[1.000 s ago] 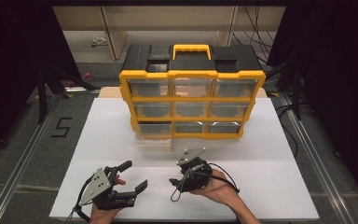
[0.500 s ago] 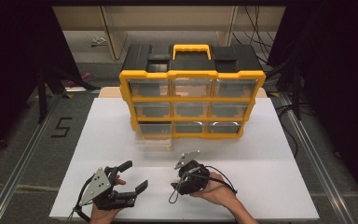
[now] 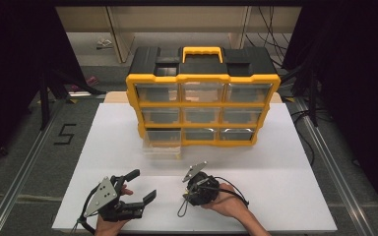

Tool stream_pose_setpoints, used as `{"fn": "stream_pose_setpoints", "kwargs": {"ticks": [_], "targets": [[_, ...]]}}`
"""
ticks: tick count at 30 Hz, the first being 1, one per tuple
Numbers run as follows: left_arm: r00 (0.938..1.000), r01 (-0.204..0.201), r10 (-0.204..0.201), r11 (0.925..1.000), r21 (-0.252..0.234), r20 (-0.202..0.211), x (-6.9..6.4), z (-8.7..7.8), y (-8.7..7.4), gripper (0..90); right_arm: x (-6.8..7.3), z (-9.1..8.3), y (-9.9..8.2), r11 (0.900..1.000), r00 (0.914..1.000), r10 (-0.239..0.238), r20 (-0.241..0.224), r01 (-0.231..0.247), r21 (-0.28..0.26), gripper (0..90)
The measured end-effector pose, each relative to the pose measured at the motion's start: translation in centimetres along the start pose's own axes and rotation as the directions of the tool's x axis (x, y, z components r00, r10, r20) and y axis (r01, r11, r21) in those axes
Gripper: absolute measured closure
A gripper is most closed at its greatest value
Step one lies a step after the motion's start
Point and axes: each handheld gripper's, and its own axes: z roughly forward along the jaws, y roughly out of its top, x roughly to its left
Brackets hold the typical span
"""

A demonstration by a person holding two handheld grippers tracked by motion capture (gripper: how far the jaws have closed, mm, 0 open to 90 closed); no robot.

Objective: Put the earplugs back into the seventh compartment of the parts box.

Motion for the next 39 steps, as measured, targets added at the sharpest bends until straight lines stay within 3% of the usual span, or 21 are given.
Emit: {"fn": "stream_pose_setpoints", "kwargs": {"ticks": [5,10,15,21,28,33,34,35,39], "targets": [[1.0,0.001,-0.001,1.0,0.0,-0.001,0.0,0.0,0.0,16.5,0.2,0.0,0.0,0.9998,0.9998,-0.02,-0.002,0.02,0.002,78.2],[1.0,0.0,0.0,1.0,0.0,-0.001,0.0,0.0,0.0,16.5,0.2,-0.2,0.0,0.9995,0.9996,-0.028,0.001,0.028,-0.013,79.2],[1.0,0.001,-0.001,1.0,0.0,-0.002,0.0,0.0,0.0,16.5,-0.6,-1.8,0.2,0.991,0.9993,0.001,0.037,0.004,-0.134,79.6],[1.0,0.001,-0.001,1.0,0.0,-0.003,0.0,0.0,0.0,16.5,-0.6,-2.3,0.3,0.9811,0.997,0.023,0.074,-0.008,-0.193,79.6],[1.0,0.001,-0.001,1.0,0.0,-0.004,0.0,0.0,0.0,16.5,-0.8,-3.2,0.4,0.9592,0.9932,0.052,0.105,-0.02,-0.282,79.7],[1.0,0.0,0.0,1.0,0.003,-0.002,0.0,0.1,0.0,16.5,-0.9,-4.1,0.9,0.934,0.9901,0.074,0.12,-0.026,-0.356,79.8],[1.0,0.0,0.0,1.0,0.003,-0.002,0.0,0.1,0.0,16.5,-1.0,-4.5,1.2,0.9229,0.989,0.079,0.125,-0.025,-0.384,79.9],[1.0,0.0,0.0,1.0,0.003,-0.001,0.0,0.1,0.0,16.5,-1.0,-4.5,1.2,0.9229,0.989,0.079,0.125,-0.025,-0.384,79.9],[1.0,0.0,0.0,1.0,0.002,-0.002,0.0,0.1,0.0,16.5,-1.3,-5.0,1.9,0.9016,0.9878,0.099,0.12,-0.037,-0.431,79.9]]}}
